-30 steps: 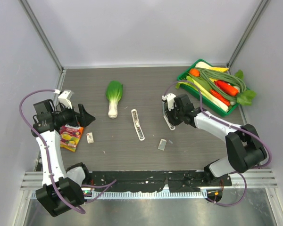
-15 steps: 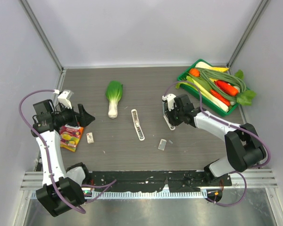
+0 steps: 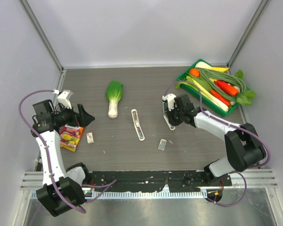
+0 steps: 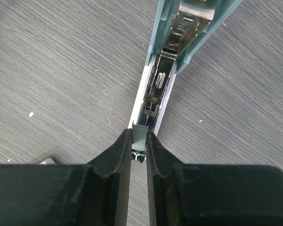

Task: Load the staples into the stapler
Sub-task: Install the staple into the stapler.

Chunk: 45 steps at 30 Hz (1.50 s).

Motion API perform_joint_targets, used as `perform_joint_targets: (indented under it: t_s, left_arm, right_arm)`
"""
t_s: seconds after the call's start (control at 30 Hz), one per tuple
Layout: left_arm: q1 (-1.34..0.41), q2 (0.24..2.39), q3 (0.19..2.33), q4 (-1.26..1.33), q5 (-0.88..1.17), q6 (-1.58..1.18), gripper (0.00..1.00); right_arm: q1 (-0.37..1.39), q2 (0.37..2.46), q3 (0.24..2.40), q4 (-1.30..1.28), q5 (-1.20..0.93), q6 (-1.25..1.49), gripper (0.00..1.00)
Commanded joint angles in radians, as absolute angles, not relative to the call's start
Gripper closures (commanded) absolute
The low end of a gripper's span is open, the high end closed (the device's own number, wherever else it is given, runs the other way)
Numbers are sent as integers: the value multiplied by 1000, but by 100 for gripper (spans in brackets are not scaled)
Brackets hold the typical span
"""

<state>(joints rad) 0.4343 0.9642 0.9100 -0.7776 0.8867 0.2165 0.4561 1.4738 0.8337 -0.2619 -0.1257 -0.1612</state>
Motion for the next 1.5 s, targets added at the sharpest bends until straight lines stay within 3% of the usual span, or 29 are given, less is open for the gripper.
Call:
perform_joint_targets:
  t_s: [0.0, 1.47]
  left_arm:
    - [445, 957, 910, -752, 920, 222, 1]
    - [465, 959, 907, -755, 934, 227, 0]
  right_arm:
    - [451, 1483, 844, -241, -135, -153, 86]
    - [417, 1453, 842, -244, -193, -137, 86]
